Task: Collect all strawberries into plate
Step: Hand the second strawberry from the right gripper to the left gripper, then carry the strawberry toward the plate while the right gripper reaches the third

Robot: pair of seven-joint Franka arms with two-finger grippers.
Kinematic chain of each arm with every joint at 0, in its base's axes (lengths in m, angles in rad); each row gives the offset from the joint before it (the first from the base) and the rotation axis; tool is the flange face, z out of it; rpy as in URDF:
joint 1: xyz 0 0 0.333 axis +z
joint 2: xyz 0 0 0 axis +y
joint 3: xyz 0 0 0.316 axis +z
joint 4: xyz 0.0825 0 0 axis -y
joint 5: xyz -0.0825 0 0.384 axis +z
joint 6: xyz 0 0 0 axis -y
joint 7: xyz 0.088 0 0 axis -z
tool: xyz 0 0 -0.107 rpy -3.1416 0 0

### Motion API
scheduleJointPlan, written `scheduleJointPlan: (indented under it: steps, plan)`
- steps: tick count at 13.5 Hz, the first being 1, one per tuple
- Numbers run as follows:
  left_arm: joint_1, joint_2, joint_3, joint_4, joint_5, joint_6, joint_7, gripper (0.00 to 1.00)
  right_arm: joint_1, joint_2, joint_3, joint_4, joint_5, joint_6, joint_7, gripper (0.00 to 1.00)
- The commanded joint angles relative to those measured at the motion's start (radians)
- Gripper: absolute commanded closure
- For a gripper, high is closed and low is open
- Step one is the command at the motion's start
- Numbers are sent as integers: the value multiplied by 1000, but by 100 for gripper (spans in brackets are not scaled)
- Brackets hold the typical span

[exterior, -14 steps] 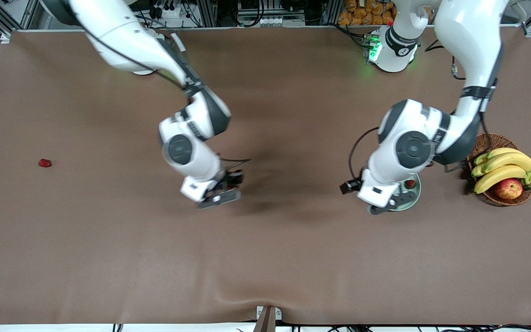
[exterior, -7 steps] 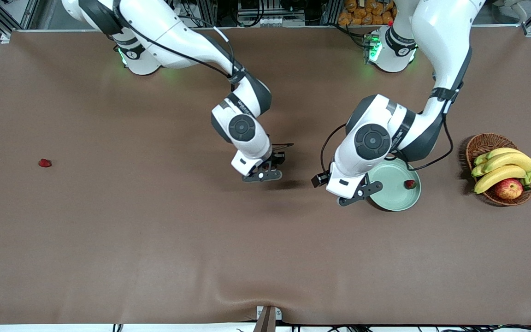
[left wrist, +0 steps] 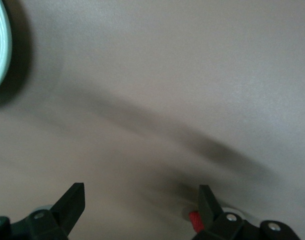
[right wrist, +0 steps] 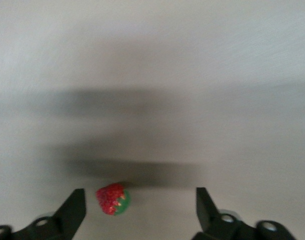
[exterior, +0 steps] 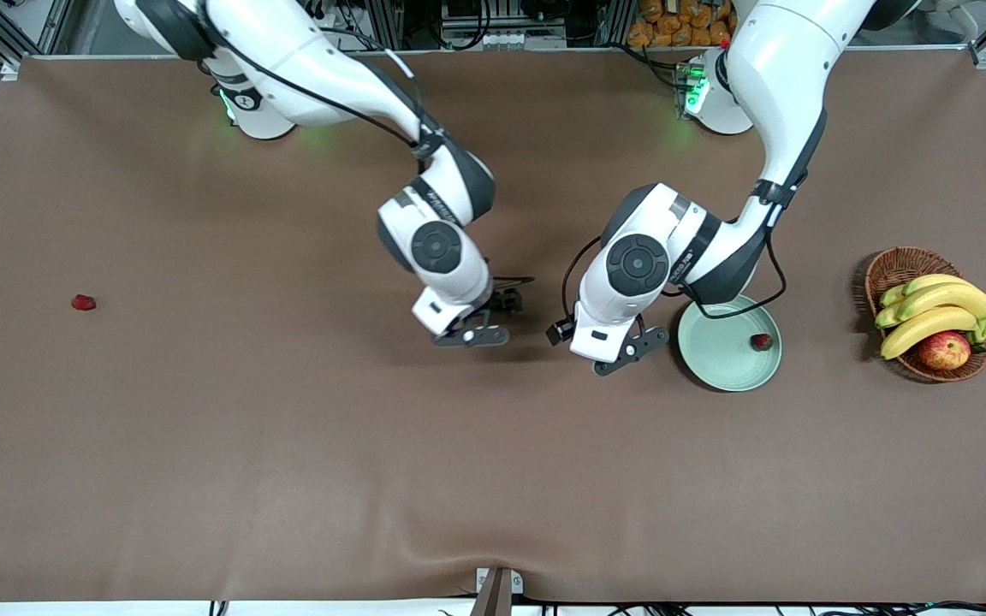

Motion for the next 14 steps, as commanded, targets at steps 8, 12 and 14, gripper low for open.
scheduleJointPlan:
  steps: [8,12,14]
  plan:
    - [-224,145,41,50,3,214,-411,0,-419,-342,12,-325,-176,-104,-285,0]
    - [-306,188,105,52,3,226,-480,0,-588,-393,12,-416,-187,-106,-441,0]
    - [-315,196,107,50,8,231,-481,2,-695,-390,12,-418,-187,-124,-576,0]
